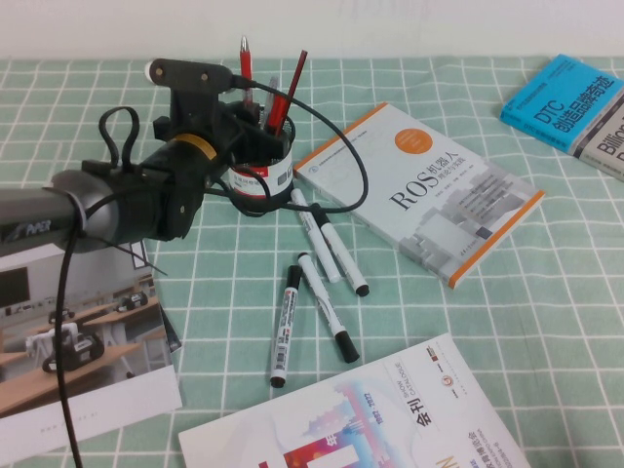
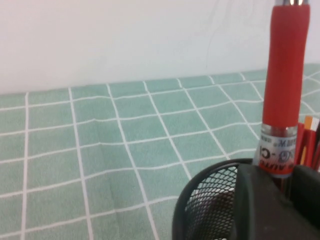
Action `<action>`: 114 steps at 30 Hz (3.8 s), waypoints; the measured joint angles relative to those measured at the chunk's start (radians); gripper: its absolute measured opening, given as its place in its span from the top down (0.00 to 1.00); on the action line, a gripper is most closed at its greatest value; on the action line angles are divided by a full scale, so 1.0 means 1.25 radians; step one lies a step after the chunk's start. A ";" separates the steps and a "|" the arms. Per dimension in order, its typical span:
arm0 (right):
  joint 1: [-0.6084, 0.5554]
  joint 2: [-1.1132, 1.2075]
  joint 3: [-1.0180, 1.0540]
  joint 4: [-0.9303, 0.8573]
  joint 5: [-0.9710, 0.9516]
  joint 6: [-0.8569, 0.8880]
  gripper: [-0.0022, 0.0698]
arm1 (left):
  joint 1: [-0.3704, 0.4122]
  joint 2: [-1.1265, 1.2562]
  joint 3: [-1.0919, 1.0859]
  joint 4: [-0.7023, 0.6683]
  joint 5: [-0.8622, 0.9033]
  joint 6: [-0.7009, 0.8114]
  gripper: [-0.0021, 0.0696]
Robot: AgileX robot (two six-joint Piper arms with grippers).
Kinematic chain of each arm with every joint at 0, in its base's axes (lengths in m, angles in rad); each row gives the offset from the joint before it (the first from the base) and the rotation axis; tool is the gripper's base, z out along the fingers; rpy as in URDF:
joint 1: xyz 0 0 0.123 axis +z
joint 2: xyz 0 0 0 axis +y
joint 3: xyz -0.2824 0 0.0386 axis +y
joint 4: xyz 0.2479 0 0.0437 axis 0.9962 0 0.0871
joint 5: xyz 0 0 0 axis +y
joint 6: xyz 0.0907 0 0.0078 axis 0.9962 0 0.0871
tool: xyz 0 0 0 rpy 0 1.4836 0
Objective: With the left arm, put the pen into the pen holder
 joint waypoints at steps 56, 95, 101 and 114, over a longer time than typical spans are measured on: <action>0.000 0.000 0.000 0.000 0.000 0.000 1.00 | 0.000 -1.296 0.814 0.030 0.420 -0.096 0.97; 0.000 0.000 0.000 0.000 -0.001 0.000 1.00 | 0.263 -1.622 1.045 -0.024 0.529 -0.024 0.97; 0.000 0.000 0.000 0.000 -0.001 0.000 1.00 | 0.263 -1.622 1.044 0.017 0.645 -0.009 0.97; 0.000 0.000 0.000 0.000 -0.001 0.000 1.00 | 0.263 -1.622 1.042 0.025 0.652 -0.009 0.97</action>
